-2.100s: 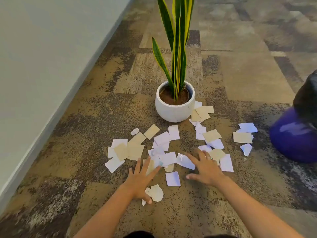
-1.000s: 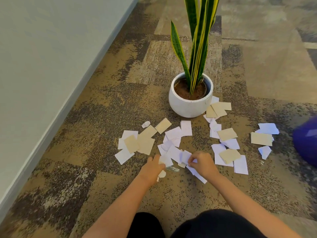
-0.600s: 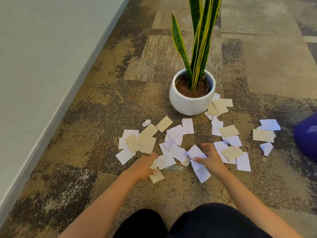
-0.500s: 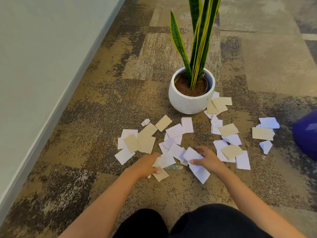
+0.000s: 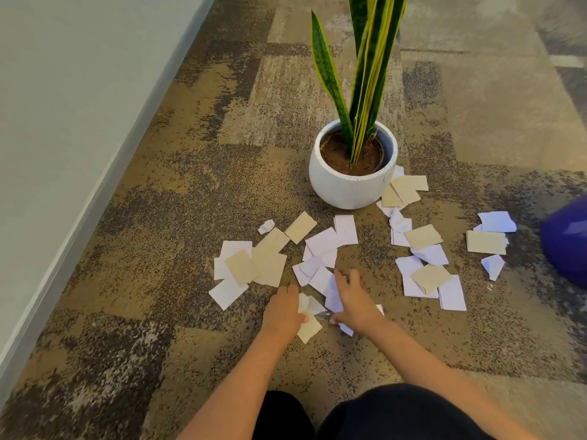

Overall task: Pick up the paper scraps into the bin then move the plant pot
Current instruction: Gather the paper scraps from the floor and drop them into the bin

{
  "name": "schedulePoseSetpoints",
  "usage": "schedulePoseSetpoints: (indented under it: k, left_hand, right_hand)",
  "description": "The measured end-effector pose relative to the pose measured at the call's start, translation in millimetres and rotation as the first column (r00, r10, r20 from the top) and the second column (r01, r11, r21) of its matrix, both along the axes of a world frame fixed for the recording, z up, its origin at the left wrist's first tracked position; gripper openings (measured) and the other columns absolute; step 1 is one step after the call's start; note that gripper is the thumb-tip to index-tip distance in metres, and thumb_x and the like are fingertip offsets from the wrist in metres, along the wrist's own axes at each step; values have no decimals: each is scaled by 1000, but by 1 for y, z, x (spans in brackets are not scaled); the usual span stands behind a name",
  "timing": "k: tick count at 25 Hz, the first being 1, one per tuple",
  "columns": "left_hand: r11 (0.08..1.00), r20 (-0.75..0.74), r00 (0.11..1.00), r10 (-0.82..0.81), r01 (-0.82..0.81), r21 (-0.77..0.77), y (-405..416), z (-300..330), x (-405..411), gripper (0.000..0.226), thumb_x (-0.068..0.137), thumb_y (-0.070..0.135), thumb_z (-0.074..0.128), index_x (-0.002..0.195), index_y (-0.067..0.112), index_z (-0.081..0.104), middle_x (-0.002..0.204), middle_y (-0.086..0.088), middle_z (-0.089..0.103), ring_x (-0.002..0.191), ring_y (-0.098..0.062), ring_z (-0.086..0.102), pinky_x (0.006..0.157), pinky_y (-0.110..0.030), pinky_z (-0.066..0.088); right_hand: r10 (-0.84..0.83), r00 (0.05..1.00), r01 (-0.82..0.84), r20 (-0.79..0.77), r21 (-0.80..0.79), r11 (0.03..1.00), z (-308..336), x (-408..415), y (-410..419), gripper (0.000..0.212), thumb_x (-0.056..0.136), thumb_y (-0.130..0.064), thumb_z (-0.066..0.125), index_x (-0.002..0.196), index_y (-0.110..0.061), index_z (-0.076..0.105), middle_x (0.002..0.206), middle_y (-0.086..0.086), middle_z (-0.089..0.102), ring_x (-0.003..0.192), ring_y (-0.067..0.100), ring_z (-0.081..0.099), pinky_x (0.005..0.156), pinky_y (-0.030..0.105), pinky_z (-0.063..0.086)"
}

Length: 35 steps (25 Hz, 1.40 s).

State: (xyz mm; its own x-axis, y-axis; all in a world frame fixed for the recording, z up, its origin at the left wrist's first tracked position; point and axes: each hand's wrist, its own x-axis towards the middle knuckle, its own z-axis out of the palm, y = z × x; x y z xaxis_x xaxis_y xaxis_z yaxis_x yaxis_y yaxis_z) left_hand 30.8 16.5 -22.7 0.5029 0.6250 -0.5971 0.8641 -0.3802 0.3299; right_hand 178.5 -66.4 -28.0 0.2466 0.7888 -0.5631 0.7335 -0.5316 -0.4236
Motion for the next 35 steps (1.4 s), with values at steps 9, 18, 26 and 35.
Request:
schedulePoseSetpoints:
  k: [9,18,26,35]
  left_hand:
    - [978,248,948,201,-180,-106,-1,20,-12,33,87,25,65,111,7,53,100,-10,61,89,-23,53,62,-29,34]
    - [938,462,842,278,-134,-321,13,121,76,41,86,37,65,120,17,54,119,3,59,111,-18,56,89,-34,47]
    - [957,700,706,104,119,-263,-38,246,241,35,89,35,62,115,12,58,103,-3,65,90,-19,62,66,-24,51]
    - [858,715,636,291,157,-489,-158,319,420,42,86,30,67,117,4,57,103,-18,67,75,-30,63,46,-27,38]
  right_hand:
    - [-291,953,293,-81,14,956,16,5,-9,33,75,-30,77,66,-11,51,74,3,46,79,23,46,51,26,27]
    - [-694,498,831,-520,59,553,111,73,-41,44,70,-27,82,107,-12,62,115,5,65,101,25,61,86,39,53]
    - [-574,279,957,-770,273,99,240,186,-96,38,67,-20,83,101,-9,70,104,12,72,94,27,69,81,43,57]
    - [-571,76,870,-818,334,-362,305,334,-195,37,76,-9,73,110,1,63,115,20,66,99,32,66,84,44,54]
